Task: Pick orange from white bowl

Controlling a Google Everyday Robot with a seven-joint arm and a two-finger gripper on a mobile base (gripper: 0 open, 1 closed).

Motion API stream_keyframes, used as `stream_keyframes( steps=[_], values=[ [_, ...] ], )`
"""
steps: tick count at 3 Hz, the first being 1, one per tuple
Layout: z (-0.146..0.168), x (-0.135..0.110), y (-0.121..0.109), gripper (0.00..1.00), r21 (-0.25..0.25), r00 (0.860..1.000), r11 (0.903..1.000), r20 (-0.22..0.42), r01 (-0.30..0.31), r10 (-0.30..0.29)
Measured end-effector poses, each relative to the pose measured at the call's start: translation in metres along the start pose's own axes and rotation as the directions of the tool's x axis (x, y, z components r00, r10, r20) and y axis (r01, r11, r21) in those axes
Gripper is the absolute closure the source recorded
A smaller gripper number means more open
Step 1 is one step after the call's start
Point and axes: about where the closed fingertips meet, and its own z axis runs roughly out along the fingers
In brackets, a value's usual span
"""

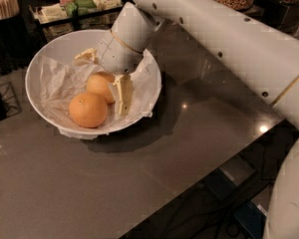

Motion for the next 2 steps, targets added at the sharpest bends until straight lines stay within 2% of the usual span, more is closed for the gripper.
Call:
stream_keyframes(
  steps=[2],
  values=[
    [0.0000,0.0000,0.0000,0.14,0.000,1.000,1.0000,0.000,0.000,0.000]
  ],
)
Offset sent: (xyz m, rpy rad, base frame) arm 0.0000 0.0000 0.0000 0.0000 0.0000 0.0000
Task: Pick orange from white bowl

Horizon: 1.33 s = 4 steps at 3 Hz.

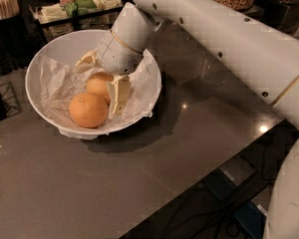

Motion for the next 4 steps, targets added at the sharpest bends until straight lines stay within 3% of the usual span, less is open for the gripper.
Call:
stream_keyframes(
  steps=[1,2,4],
  values=[
    [0.0000,0.0000,0.0000,0.15,0.000,1.000,1.0000,0.000,0.000,0.000],
    [0.0001,0.0000,0.0000,0.07,0.000,1.000,1.0000,0.000,0.000,0.000],
    [0.0064,-0.0028,-0.0011,0.09,-0.014,1.000,0.9999,0.010,0.007,-0.007]
  ],
)
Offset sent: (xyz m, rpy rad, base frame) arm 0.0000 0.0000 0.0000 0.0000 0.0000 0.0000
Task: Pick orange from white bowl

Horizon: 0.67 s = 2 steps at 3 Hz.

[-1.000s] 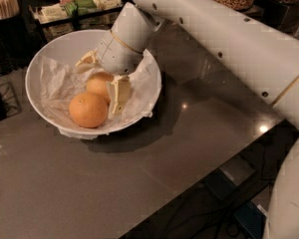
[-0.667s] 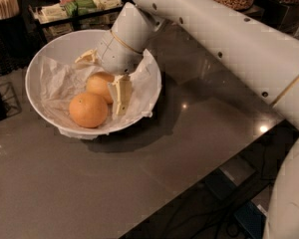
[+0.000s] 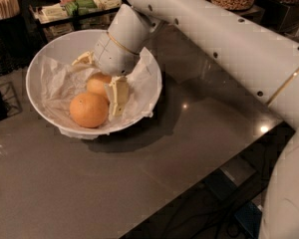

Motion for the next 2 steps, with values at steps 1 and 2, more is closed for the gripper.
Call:
stream_keyframes(
  steps=[1,2],
  values=[
    [0.0118,-0.0053,-0.0039,0.11,-0.028,1.000,0.9995,0.016,0.015,-0.015],
    [0.0119,-0.0053,-0.0039,0.14,-0.028,1.000,0.9995,0.016,0.015,-0.015]
  ],
)
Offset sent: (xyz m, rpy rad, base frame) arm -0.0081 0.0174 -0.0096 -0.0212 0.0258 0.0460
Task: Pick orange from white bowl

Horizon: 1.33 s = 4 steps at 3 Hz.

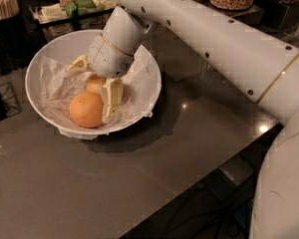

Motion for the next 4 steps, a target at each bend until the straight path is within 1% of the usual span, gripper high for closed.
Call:
stream_keyframes(
  steps=[1,2,3,4],
  values=[
    [0.000,0.000,0.000,0.22,0.000,1.000,1.0000,0.000,0.000,0.000],
    [0.000,0.000,0.000,0.23,-0.001,1.000,1.0000,0.000,0.000,0.000],
    [0.013,-0.006,0.003,0.19,-0.039,1.000,0.9992,0.008,0.003,-0.003],
    [0.028,-0.010,0.007,0.18,-0.078,1.000,0.9970,0.021,0.002,-0.001]
  ],
)
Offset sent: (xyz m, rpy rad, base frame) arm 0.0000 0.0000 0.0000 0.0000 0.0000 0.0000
